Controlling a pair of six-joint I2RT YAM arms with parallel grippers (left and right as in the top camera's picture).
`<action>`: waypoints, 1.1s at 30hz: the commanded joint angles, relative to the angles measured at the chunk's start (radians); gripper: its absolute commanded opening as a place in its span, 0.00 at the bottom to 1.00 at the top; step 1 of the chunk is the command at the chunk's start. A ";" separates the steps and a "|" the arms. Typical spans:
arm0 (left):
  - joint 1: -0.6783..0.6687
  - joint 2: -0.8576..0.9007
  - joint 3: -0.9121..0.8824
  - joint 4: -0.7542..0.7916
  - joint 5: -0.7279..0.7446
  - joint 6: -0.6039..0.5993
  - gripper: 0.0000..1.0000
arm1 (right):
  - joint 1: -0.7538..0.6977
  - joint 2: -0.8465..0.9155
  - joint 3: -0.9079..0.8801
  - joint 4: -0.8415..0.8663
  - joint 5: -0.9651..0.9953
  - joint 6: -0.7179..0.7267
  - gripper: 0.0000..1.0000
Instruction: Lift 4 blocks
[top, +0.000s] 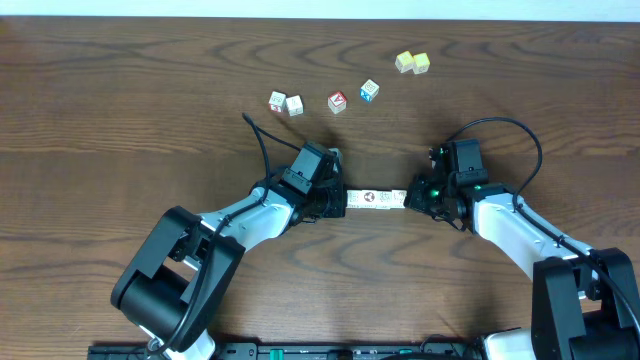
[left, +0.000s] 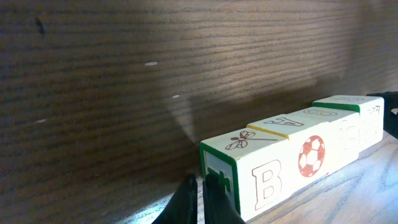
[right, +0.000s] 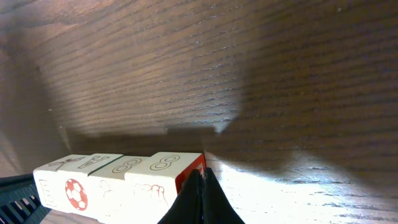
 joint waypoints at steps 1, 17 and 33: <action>-0.021 0.014 -0.001 0.000 0.032 -0.013 0.07 | 0.010 0.005 -0.006 0.009 -0.033 -0.026 0.01; -0.024 0.014 -0.001 0.000 0.021 -0.012 0.07 | 0.009 0.005 -0.006 0.000 -0.018 -0.033 0.01; -0.023 0.013 -0.001 0.001 0.011 -0.012 0.07 | -0.034 0.005 -0.003 -0.037 -0.005 -0.034 0.01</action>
